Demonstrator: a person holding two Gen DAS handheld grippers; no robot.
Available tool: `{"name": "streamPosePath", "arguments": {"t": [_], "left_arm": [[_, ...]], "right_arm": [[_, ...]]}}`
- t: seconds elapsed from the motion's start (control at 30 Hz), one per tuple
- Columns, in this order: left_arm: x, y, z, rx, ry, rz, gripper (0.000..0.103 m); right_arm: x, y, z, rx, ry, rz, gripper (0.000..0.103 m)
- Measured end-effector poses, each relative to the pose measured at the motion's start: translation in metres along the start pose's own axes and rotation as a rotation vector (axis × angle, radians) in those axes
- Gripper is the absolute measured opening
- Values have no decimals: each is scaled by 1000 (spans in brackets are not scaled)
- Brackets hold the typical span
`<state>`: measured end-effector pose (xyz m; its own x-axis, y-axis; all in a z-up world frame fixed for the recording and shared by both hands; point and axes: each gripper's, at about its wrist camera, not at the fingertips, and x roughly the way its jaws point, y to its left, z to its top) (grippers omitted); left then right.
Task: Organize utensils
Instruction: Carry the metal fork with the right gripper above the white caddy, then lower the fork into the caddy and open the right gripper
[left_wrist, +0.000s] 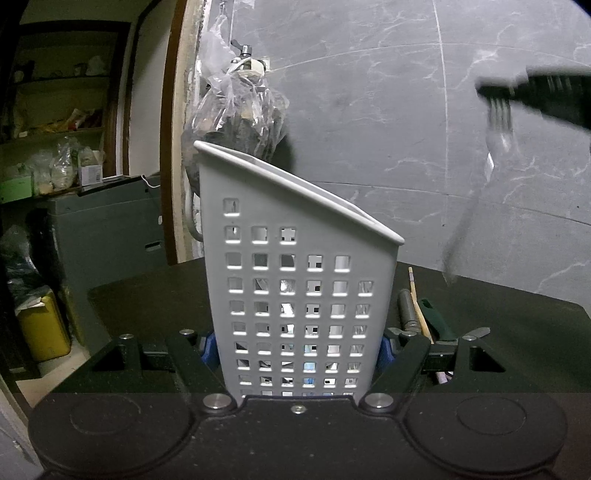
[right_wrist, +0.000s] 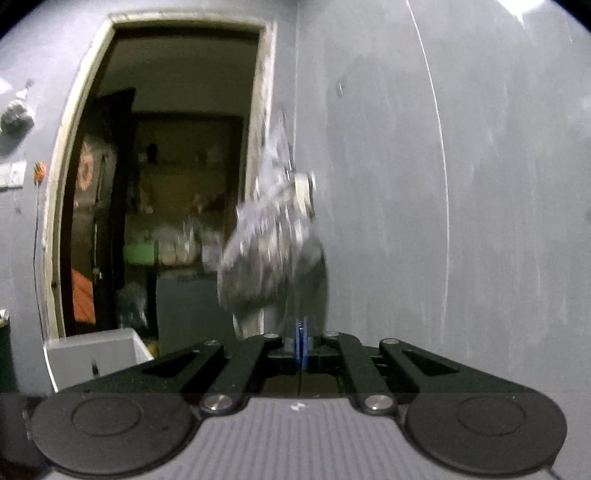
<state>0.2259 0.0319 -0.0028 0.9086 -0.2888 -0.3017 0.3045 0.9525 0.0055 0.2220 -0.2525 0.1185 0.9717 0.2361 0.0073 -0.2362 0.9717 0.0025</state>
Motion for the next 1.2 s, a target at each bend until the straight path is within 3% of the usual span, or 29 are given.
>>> {"name": "streamPosePath", "arguments": {"t": [0.2, 0.33, 0.6, 0.9, 1.2], "left_arm": [[0, -3, 1, 1, 2, -4, 76], [-1, -3, 1, 2, 2, -5, 76], [0, -2, 2, 3, 2, -8, 76], [0, -2, 2, 3, 3, -8, 76], [0, -2, 2, 3, 2, -8, 76]], "right_arm": [[1, 27, 34, -34, -198, 66, 2], [12, 49, 46, -36, -258, 143, 2], [51, 90, 31, -62, -179, 266, 2], [56, 119, -5, -163, -50, 337, 2], [61, 121, -24, -163, 20, 364, 2]]}}
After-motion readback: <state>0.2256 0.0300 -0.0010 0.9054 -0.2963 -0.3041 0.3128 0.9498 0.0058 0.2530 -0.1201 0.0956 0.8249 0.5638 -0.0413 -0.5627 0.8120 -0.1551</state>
